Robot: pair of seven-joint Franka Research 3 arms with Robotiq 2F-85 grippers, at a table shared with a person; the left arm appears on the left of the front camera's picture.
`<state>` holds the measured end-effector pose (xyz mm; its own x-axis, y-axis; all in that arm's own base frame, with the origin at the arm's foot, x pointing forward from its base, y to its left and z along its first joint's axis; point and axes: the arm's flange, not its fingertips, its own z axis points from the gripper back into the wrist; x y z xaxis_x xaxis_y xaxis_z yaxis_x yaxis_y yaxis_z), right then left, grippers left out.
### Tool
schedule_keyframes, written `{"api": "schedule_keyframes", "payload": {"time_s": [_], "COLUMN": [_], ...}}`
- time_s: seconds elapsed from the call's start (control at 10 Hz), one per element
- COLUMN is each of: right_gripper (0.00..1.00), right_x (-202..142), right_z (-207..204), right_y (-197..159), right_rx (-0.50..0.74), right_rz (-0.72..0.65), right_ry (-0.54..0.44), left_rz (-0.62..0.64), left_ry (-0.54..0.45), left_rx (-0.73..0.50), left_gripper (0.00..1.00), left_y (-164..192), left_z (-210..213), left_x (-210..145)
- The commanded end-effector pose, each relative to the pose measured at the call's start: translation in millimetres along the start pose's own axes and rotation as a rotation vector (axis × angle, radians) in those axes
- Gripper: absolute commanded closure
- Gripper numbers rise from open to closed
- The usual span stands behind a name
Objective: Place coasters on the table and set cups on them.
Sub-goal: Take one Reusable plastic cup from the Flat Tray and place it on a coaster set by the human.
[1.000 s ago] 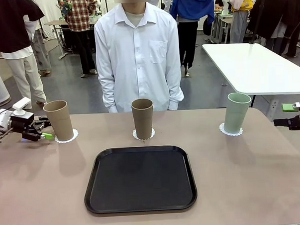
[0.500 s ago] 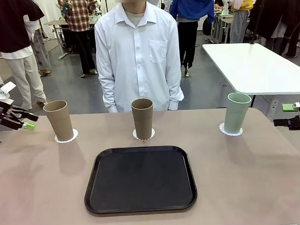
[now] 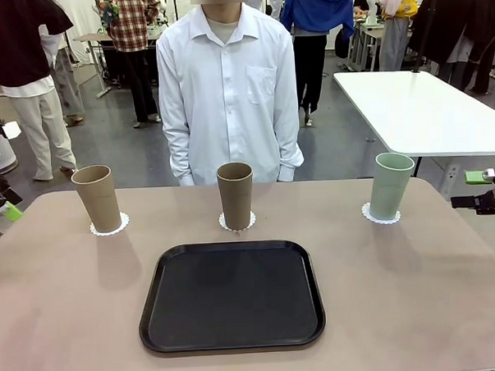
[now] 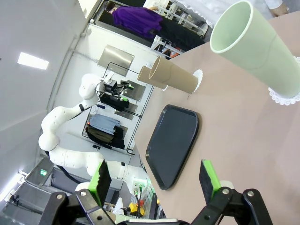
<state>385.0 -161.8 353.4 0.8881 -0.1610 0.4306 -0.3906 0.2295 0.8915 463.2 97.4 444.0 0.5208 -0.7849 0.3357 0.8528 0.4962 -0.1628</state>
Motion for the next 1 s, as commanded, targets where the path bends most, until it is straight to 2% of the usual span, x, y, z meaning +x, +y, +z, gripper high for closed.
{"api": "schedule_keyframes", "payload": {"time_s": [0.0, 0.2, 0.5, 0.6, 0.9], "right_gripper": [0.00, 0.00, 0.00, 0.00, 0.00], "right_x": [0.1, 0.1, 0.1, 0.1, 0.1], "right_z": [0.0, 0.0, 0.0, 0.0, 0.0], "right_y": [1.0, 1.0, 1.0, 1.0, 1.0], "right_rx": [0.007, 0.007, 0.007, 0.007, 0.007], "right_rz": [0.006, 0.006, 0.006, 0.006, 0.006], "right_ry": [-0.002, -0.002, -0.002, -0.002, -0.002], "left_rz": [-0.033, -0.049, -0.013, -0.065, -0.065], "left_ry": [0.066, 0.116, 0.164, 0.116, 0.116], "left_rx": [0.043, 0.139, 0.230, 0.155, 0.155], "left_gripper": [0.00, 0.00, 0.00, 0.00, 0.00], "left_y": [-41.9, -74.7, -97.1, -85.7, -85.7], "left_z": [12.4, 23.3, 35.6, 38.6, 38.6], "left_x": [22.4, 45.6, 58.6, 60.0, 60.0]}}
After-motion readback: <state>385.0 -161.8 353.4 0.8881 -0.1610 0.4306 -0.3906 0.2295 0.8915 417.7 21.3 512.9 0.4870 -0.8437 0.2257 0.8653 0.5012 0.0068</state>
